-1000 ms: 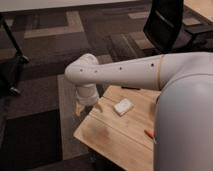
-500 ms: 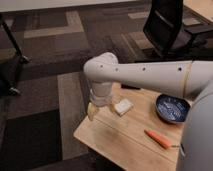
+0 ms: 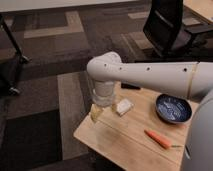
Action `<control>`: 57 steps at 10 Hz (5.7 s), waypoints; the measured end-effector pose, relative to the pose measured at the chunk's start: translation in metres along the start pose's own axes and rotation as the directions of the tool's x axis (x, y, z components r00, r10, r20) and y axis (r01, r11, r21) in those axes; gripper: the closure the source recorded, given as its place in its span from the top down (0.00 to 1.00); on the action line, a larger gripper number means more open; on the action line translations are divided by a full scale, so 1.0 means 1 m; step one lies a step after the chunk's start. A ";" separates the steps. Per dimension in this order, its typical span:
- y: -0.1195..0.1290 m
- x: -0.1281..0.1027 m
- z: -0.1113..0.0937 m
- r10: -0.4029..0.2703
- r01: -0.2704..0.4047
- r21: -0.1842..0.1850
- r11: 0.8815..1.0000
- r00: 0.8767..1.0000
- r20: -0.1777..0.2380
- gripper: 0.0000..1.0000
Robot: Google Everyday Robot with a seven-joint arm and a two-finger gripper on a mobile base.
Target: Place the pepper in the ceramic cup
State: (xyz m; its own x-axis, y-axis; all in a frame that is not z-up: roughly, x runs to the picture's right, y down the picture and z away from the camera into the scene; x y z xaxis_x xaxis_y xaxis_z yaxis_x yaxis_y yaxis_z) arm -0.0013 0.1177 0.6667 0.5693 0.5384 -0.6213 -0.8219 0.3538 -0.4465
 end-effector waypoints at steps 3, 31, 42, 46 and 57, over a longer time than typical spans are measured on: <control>-0.023 0.012 0.010 0.010 -0.010 0.006 1.000 1.000 -0.014 0.65; -0.217 0.188 0.058 -0.349 0.351 0.265 0.898 0.935 -0.054 0.65; -0.224 0.237 0.118 -0.226 0.221 0.187 0.957 0.974 0.003 0.65; -0.229 0.231 0.128 -0.275 0.276 0.149 0.950 0.961 -0.024 0.47; -0.276 0.230 -0.048 -0.167 0.162 0.286 0.945 0.986 -0.006 0.00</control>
State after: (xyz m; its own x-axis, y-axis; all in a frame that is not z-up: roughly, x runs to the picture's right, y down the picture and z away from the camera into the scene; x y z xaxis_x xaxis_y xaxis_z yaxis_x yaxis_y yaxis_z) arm 0.3570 0.1075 0.6163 0.6987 0.4675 -0.5415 -0.6902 0.6396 -0.3383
